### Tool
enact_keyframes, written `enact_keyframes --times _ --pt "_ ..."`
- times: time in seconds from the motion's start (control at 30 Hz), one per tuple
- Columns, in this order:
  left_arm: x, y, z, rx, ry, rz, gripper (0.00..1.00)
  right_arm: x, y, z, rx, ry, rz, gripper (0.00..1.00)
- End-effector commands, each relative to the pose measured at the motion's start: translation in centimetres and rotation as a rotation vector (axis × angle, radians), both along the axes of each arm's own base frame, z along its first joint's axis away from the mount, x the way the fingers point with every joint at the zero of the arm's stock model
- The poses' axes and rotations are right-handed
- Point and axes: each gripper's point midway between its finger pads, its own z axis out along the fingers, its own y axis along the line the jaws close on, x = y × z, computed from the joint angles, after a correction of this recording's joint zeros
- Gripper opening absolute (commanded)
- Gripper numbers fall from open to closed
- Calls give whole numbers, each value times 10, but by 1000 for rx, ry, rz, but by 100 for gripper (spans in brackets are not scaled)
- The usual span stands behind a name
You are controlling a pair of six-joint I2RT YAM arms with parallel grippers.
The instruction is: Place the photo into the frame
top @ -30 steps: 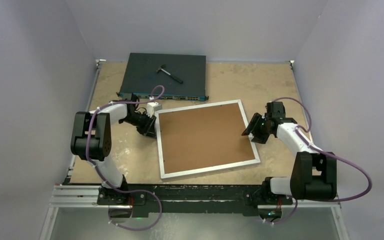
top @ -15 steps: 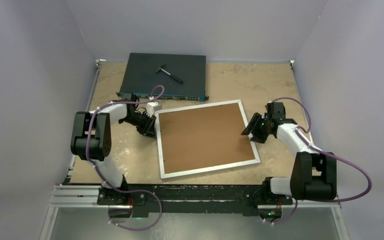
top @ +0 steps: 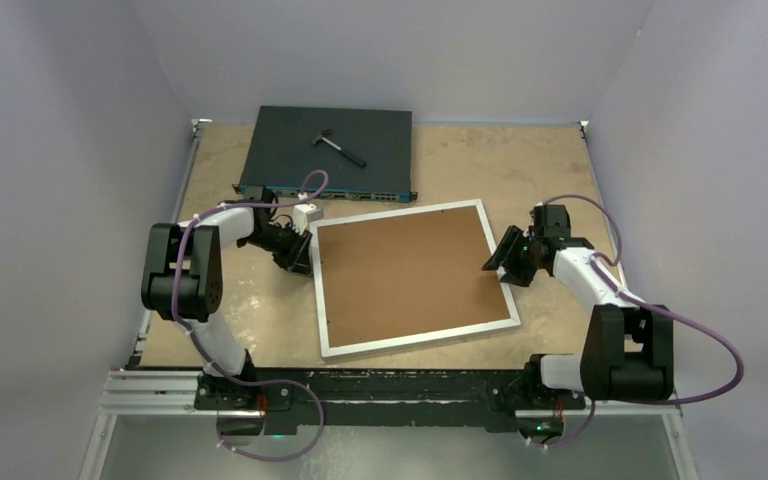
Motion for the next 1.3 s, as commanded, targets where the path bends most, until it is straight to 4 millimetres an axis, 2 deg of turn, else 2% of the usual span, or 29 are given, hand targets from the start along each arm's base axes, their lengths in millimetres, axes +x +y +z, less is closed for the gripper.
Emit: enact_keyframes --times 0.0,0.43,0.77,1.27 --pt "7 -11 13 -83 -49 -15 18 -29 8 -14 -1 99 30 56" --pt "-2 -15 8 -109 -37 -17 19 -40 12 -19 -19 150 54 57" --pt "0 -16 12 -118 -55 -19 19 -45 13 -26 -33 177 60 56" --pt "-1 -18 10 -132 -54 -16 18 -64 28 -38 -26 243 108 56"
